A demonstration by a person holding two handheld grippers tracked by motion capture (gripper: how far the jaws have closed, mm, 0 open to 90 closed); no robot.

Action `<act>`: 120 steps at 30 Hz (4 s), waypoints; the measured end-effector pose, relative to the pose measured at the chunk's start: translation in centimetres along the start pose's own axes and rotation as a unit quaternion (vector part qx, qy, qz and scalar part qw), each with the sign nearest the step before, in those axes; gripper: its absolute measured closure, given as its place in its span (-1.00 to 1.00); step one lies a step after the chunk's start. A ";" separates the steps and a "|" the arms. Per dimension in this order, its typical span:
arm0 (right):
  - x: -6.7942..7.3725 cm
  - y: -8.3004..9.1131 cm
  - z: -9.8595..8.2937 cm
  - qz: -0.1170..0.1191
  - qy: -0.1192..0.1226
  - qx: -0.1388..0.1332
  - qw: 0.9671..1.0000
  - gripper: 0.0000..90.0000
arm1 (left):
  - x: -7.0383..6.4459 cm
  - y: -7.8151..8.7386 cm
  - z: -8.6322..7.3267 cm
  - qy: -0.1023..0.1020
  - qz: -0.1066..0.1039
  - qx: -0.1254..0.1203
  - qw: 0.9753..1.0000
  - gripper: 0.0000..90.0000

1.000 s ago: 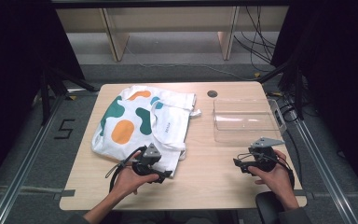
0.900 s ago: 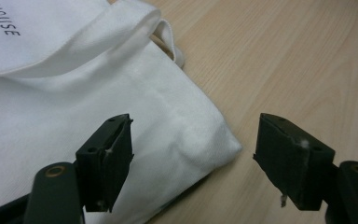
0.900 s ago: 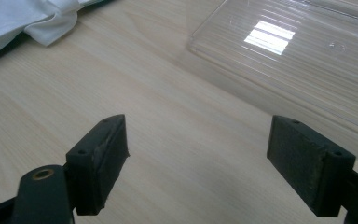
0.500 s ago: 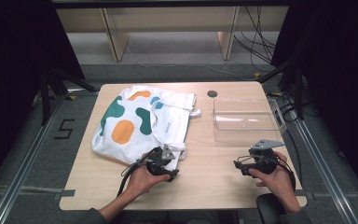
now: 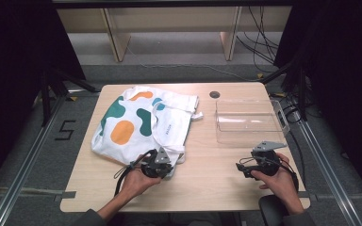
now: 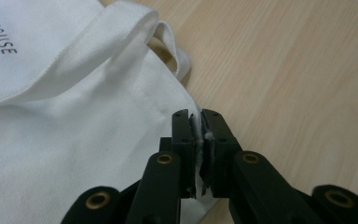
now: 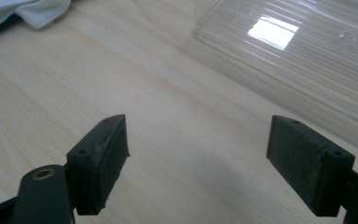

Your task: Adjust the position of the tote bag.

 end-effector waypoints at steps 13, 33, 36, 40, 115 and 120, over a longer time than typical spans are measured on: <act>0.7 -0.4 0.0 0.012 0.028 0.001 1.000 -0.38 | 3.6 7.5 -9.0 0.058 0.038 0.030 0.997 0.88; 4.8 -6.8 7.0 0.058 0.101 -0.021 0.993 -0.03 | 9.3 12.2 -14.6 0.125 0.128 0.074 0.981 0.85; 5.6 -8.4 8.3 0.067 0.107 -0.011 0.992 0.01 | 9.5 12.3 -14.8 0.133 0.132 0.075 0.979 0.85; 6.1 -10.7 9.6 0.059 0.107 -0.008 0.992 0.10 | 9.8 12.8 -14.9 0.140 0.128 0.073 0.979 0.85; 9.9 -7.8 5.8 0.075 0.158 0.058 0.983 0.56 | 9.7 12.1 -15.5 0.158 0.103 0.090 0.978 0.30; 10.0 -8.0 5.8 0.077 0.163 0.050 0.982 0.52 | 9.9 12.3 -16.9 0.167 0.120 0.132 0.970 0.14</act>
Point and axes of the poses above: each handheld gripper's, and its own axes: y roughly backward along the jaws, z roughly out of its top, x roughly to its left, the point moved 8 cm from there along -y, roughly forward along the jaws
